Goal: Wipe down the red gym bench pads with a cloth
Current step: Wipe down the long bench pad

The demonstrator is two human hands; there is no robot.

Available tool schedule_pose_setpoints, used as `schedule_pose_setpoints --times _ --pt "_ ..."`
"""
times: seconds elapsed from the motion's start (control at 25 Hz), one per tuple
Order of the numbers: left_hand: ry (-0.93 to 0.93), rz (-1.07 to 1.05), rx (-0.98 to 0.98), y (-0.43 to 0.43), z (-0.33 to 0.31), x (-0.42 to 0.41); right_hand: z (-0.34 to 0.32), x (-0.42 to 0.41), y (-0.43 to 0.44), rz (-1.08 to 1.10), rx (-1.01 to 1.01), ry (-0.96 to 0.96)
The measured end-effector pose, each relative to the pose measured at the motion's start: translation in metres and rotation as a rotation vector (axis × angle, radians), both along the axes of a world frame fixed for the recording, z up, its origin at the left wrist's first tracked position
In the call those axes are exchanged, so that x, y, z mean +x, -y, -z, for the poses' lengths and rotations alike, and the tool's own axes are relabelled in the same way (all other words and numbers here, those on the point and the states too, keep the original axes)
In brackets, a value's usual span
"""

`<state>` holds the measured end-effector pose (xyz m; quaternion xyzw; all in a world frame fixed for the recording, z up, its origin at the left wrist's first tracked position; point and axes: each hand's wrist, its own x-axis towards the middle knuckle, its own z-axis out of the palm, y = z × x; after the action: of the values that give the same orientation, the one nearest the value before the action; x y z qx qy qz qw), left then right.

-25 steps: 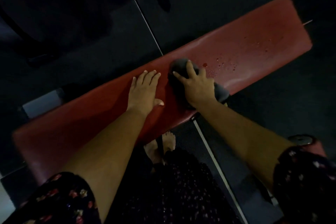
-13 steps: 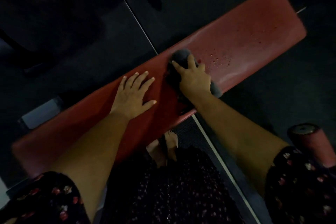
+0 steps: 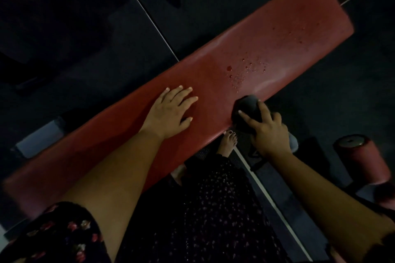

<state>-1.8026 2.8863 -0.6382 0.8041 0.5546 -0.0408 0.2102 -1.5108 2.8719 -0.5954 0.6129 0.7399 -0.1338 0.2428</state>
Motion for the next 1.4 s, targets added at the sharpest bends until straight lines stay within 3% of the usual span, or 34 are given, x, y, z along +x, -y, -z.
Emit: schedule_pose_setpoints --times 0.36,0.52,0.68,0.96,1.08,1.2,1.4 --pt "0.0 -0.07 0.028 0.003 0.0 0.011 0.001 -0.106 -0.125 -0.235 0.127 -0.057" --pt "-0.019 -0.133 -0.006 0.006 -0.003 0.018 0.003 -0.128 -0.164 -0.138 0.086 -0.08" --pt "-0.002 -0.134 0.012 0.002 -0.005 0.021 -0.003 -0.095 -0.157 0.018 0.013 -0.115" --pt "-0.064 0.157 -0.002 -0.037 -0.008 0.046 0.0 0.016 -0.04 -0.07 -0.066 -0.044" --pt "-0.074 0.048 -0.038 -0.058 -0.009 0.065 -0.002 0.057 -0.018 -0.006 -0.119 -0.027" --pt "-0.089 -0.063 -0.076 -0.068 -0.008 0.077 -0.005 0.063 -0.038 0.017 -0.066 -0.042" --pt "-0.096 -0.106 -0.064 -0.066 -0.009 0.082 -0.005 0.0 -0.137 -0.201 0.078 -0.128"
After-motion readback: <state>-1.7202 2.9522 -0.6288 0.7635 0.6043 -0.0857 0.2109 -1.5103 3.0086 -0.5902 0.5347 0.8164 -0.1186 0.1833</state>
